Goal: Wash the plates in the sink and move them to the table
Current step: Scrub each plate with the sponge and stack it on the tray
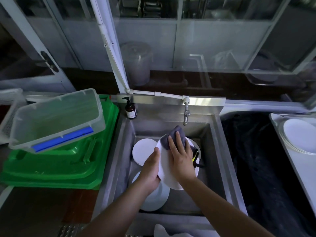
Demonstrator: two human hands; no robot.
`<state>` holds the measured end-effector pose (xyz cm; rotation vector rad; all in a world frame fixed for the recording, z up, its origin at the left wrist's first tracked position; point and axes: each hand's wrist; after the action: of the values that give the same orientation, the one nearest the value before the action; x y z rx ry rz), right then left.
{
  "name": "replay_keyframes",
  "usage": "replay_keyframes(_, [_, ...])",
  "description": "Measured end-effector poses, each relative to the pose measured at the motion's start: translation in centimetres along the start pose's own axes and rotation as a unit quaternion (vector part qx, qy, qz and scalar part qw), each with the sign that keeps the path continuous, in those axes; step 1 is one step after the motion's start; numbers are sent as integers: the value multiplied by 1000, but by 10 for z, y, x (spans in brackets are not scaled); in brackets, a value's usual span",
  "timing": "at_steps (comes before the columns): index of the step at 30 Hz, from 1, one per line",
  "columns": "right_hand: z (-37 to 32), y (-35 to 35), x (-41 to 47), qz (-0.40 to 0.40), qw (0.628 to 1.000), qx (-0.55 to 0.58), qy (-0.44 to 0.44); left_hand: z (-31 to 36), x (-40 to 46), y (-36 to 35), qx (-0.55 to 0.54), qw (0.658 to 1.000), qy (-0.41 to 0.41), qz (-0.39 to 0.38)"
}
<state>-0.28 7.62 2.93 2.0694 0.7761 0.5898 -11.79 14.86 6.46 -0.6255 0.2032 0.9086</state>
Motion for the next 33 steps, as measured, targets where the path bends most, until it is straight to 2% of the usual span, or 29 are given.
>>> replay_keyframes(5, [3, -13, -1, -29, 999, 24, -7, 4, 3, 6, 24, 1000, 10, 2])
replay_keyframes(8, [10, -11, 4, -123, 992, 10, -5, 7, 3, 8, 27, 999, 20, 7])
replay_keyframes(10, [19, 7, 9, -171, 982, -43, 71, 11, 2, 15, 23, 999, 36, -4])
replay_keyframes(13, [32, 44, 27, -165, 942, -157, 248, 20, 2, 26, 26, 997, 59, -33])
replay_keyframes(15, [33, 54, 30, -147, 945, -116, 269, 23, -1, 25, 24, 997, 64, -43])
replay_keyframes(17, [26, 46, 21, -90, 971, -32, 219, 25, -5, 16, 24, 998, 48, -42])
replay_keyframes(19, [9, 29, 5, -10, 992, 32, 123, 24, -8, 4, 42, 998, 21, -44])
replay_keyframes(22, [-26, 13, -14, 10, 994, 103, -37, 19, -8, -7, 65, 997, -16, -36])
replay_keyframes(24, [-40, 12, -19, 6, 993, 110, -31, 19, -10, -8, 57, 997, -30, -31])
replay_keyframes(28, [-26, 14, -8, 14, 992, 76, 96, 23, -12, -7, 40, 998, -47, -16])
replay_keyframes(29, [-18, 15, -1, 23, 993, 74, 86, 24, -12, -9, 42, 998, -44, -13])
replay_keyframes(32, [-16, 22, 16, 41, 985, 133, -101, 28, -15, -18, 73, 997, -35, -2])
replay_keyframes(33, [-24, 24, 16, 44, 979, 148, -132, 28, -17, -19, 78, 996, -36, -5])
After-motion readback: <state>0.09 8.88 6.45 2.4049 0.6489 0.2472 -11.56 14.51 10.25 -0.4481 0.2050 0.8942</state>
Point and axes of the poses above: each hand's wrist, its own x-axis towards the middle knuckle, its own y-axis out of the back of the hand, z = x × y, and after that the axes turned 14 degrees about -y, right-handed
